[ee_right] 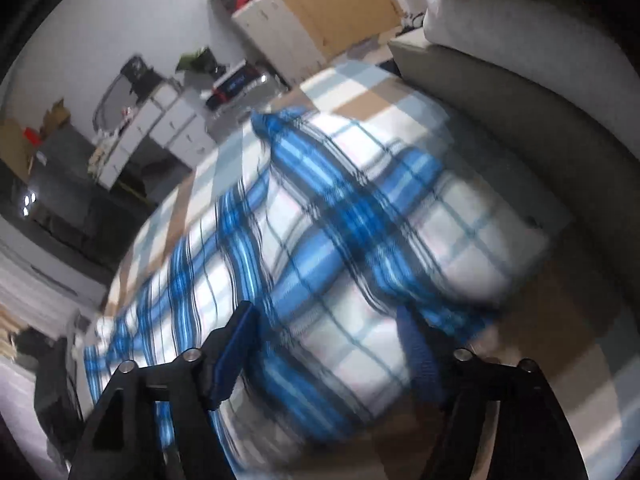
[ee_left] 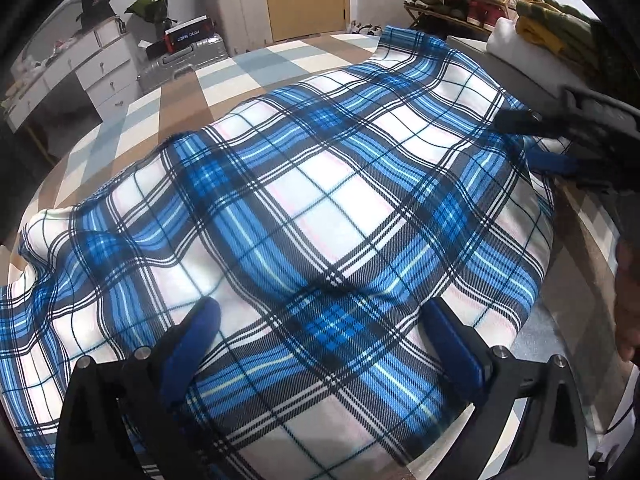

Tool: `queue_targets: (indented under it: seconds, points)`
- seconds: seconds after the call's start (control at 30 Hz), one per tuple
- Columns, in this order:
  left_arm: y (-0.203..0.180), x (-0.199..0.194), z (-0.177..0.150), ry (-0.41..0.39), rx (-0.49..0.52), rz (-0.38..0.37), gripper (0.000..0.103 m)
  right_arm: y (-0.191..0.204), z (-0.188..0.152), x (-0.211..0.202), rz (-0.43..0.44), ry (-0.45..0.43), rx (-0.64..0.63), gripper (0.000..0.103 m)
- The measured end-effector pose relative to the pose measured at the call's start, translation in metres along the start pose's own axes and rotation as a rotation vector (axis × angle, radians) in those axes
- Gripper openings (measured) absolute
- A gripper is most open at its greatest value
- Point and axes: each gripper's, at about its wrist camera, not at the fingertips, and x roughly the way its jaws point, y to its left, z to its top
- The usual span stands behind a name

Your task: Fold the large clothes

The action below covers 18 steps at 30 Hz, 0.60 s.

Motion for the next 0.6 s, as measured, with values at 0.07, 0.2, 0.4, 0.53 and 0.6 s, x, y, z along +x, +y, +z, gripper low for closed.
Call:
queue_targets:
  seconds: [0.07, 0.2, 0.4, 0.53, 0.6]
  points:
    - [-0.001, -0.002, -0.003, 0.0, 0.001, 0.0, 0.1, 0.008, 0.003, 0.0, -0.031, 0.003, -0.016, 0.076]
    - [0.001, -0.006, 0.003, 0.01, -0.004, -0.001, 0.099, -0.009, -0.012, -0.037, 0.024, -0.039, 0.068, 0.075]
    - [-0.007, -0.024, 0.033, -0.031, -0.07, -0.044, 0.097, -0.026, -0.028, -0.054, -0.033, -0.002, 0.074, 0.077]
    - [-0.042, 0.001, 0.058, 0.01, 0.072, 0.053, 0.097, -0.026, -0.021, -0.047, -0.035, 0.015, 0.087, 0.081]
    - [-0.046, 0.02, 0.062, 0.049, 0.073, 0.081, 0.1, -0.03, -0.017, -0.044, -0.008, 0.019, 0.104, 0.087]
